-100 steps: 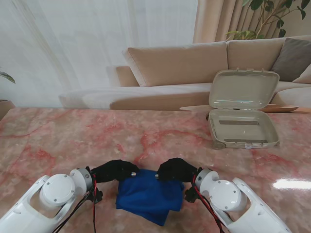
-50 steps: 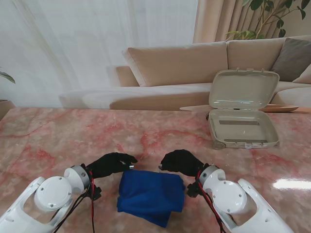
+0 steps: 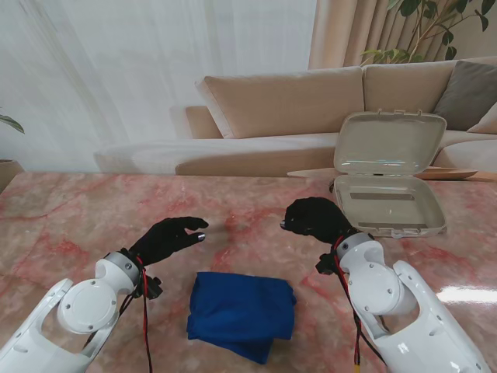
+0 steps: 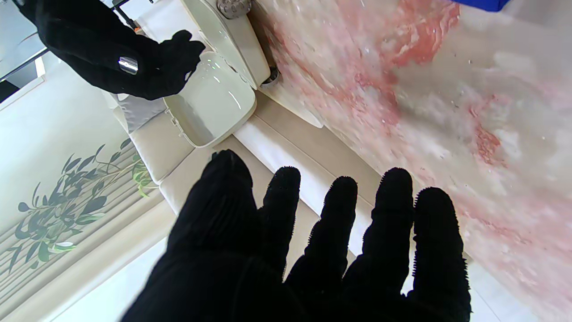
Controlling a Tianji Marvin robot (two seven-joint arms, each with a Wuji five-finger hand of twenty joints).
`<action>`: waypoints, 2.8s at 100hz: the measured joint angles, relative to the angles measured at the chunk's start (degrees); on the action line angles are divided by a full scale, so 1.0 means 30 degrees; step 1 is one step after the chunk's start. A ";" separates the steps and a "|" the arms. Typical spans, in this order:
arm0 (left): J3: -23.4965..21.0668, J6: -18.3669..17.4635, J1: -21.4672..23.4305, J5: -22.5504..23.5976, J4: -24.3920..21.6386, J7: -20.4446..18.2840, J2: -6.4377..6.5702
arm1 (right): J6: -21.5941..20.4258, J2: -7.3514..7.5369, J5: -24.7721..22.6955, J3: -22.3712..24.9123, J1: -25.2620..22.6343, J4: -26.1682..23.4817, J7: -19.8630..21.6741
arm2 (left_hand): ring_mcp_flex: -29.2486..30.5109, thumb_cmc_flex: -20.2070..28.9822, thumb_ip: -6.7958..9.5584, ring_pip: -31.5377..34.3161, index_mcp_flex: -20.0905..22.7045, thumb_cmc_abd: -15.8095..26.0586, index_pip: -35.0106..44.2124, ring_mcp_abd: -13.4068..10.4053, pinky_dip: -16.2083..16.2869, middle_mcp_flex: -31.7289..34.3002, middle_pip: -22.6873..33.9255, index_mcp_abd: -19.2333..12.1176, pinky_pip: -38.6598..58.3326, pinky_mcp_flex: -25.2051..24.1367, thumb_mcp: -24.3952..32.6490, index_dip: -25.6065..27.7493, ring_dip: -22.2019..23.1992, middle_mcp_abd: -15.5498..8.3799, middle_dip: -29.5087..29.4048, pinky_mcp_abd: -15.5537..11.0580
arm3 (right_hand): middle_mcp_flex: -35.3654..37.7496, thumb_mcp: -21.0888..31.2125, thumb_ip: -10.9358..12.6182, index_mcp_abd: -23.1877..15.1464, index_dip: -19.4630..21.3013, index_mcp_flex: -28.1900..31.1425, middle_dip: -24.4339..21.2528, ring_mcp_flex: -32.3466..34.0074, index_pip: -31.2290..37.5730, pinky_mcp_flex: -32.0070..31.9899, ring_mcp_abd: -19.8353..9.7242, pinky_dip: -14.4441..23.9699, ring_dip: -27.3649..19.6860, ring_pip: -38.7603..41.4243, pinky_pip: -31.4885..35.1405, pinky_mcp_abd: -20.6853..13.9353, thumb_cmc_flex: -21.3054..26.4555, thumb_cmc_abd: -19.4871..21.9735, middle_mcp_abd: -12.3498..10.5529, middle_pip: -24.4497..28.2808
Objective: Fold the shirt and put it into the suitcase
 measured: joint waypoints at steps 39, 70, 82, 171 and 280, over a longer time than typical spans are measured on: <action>-0.0011 -0.0205 -0.0253 0.0044 0.0817 0.0965 -0.0224 | -0.0129 0.0276 -0.2875 0.0791 0.2251 0.2594 0.0466 | 0.0010 0.0000 0.0000 0.0000 0.0051 0.0000 0.0110 0.0003 0.0000 0.0004 0.0000 0.0000 0.0000 0.0004 0.0000 0.0000 -0.0001 -0.0013 -0.0001 0.0000 | -0.3753 0.1659 -0.0606 0.0196 0.0003 -0.2743 -0.0525 -0.3004 -0.1329 -0.1394 -0.1524 -0.0027 -0.0962 -0.1168 -0.1105 -0.1507 0.0348 -0.3647 -0.0468 0.0349; -0.0208 -0.0176 -0.0066 0.0402 0.1203 0.1423 -0.0292 | -0.1187 0.0722 -0.4613 0.1156 0.3457 0.5288 0.1358 | 0.0017 0.0000 0.0000 -0.0001 0.0051 0.0000 0.0113 0.0003 0.0000 0.0005 0.0000 0.0000 0.0000 0.0004 0.0000 0.0000 -0.0007 -0.0028 -0.0002 0.0000 | -0.7074 0.2158 -0.1153 0.0482 -0.0542 -0.4398 -0.1221 -0.7093 -0.2587 -0.3452 -0.2210 -0.0463 -0.2491 -0.2971 -0.2990 -0.2662 0.0264 -0.4699 -0.0595 -0.0144; -0.0249 -0.0155 -0.0075 0.0502 0.1352 0.1574 -0.0316 | -0.1270 0.0850 -0.5286 0.1312 0.3729 0.5941 0.1573 | 0.0017 0.0000 0.0000 -0.0001 0.0052 0.0000 0.0113 0.0004 0.0000 0.0005 0.0000 0.0000 0.0000 0.0004 0.0000 0.0000 -0.0015 -0.0029 -0.0002 0.0004 | -0.7848 0.2350 -0.1231 0.0489 -0.0679 -0.4916 -0.1438 -0.8026 -0.2820 -0.4013 -0.2417 -0.0667 -0.2927 -0.2865 -0.3454 -0.2973 0.0141 -0.4829 -0.0716 -0.0069; -0.0264 0.0954 -0.0208 0.0611 0.1471 0.1393 -0.0343 | -0.1234 0.1493 -0.5429 0.0421 0.6326 1.0709 0.3354 | 0.0019 0.0000 0.0000 -0.0003 0.0055 0.0000 0.0114 0.0004 -0.0193 0.0006 0.0000 0.0000 -0.0012 0.0004 0.0000 0.0002 -0.0028 -0.0044 -0.0002 0.0026 | -0.8408 0.2643 -0.1239 0.0735 -0.0793 -0.5016 -0.1919 -0.8996 -0.2859 -0.4321 -0.2668 -0.0677 -0.3629 -0.2595 -0.4362 -0.3588 -0.0043 -0.5255 -0.0755 -0.0154; -0.0412 0.1489 -0.0056 0.0553 0.1312 0.0727 -0.0247 | -0.1943 0.1456 -0.4362 -0.0565 0.6812 1.2068 0.2508 | 0.0020 0.0000 0.0000 -0.0003 0.0055 0.0000 0.0116 0.0004 -0.0209 0.0006 0.0000 0.0000 -0.0171 0.0004 0.0000 0.0002 -0.0029 -0.0086 -0.0009 0.0098 | -0.1100 0.3299 -0.3633 -0.2236 -0.4775 -0.1486 -0.0714 -0.3793 0.5480 0.8862 -0.3415 0.1592 -0.1641 -0.0530 -0.1287 -1.0138 0.4027 -0.4857 -0.2534 0.1326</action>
